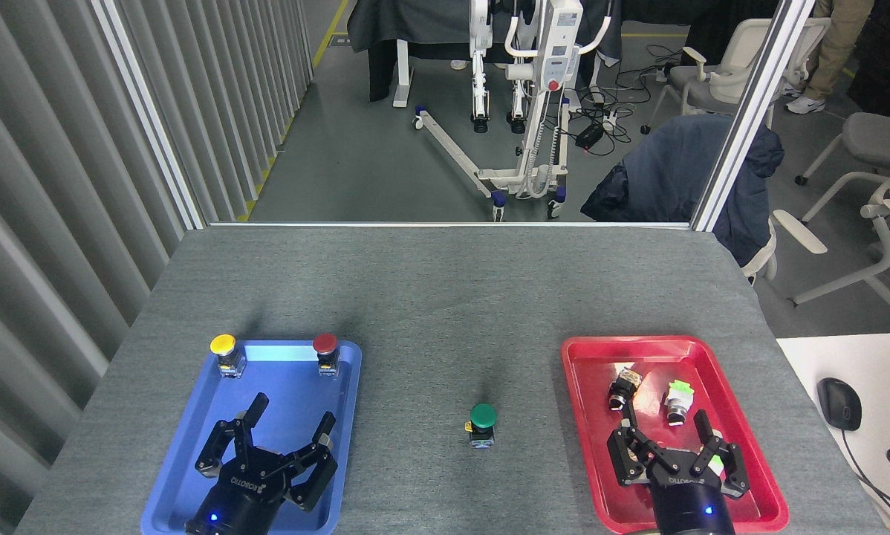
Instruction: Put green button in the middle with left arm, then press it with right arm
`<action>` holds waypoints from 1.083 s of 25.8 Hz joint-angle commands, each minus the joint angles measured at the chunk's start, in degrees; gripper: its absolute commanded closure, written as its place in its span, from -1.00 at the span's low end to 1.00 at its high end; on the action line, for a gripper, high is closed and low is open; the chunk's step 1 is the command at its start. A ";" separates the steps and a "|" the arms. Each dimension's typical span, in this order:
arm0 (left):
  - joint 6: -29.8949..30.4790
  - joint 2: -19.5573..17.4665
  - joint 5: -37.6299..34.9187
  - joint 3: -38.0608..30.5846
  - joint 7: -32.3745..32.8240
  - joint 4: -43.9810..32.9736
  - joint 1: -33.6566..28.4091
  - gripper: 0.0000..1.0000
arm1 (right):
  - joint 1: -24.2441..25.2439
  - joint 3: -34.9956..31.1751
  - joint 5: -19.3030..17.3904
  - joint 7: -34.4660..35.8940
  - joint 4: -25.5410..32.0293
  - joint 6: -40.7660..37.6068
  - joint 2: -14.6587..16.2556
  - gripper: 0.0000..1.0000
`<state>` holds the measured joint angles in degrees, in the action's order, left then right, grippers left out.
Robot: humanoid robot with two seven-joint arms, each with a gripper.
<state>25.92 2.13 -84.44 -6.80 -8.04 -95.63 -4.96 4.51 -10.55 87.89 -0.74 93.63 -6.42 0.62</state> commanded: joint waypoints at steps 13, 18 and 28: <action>-5.45 -0.72 -0.37 -0.58 -0.04 -0.35 -0.48 -0.96 | -0.02 0.00 0.00 0.03 -0.02 0.00 -0.09 -0.99; -5.53 -0.99 -0.37 -0.58 -0.04 -0.35 -0.75 -0.96 | -0.20 0.00 0.09 0.03 -0.02 0.00 -0.35 -0.99; -5.53 -0.99 -0.37 -0.67 -0.04 -0.35 -0.75 -0.96 | -0.29 0.00 0.09 0.03 0.07 0.36 -0.88 -0.99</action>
<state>20.39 1.15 -84.82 -7.41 -8.10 -95.98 -5.68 4.23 -10.55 87.98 -0.60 93.68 -6.09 -0.14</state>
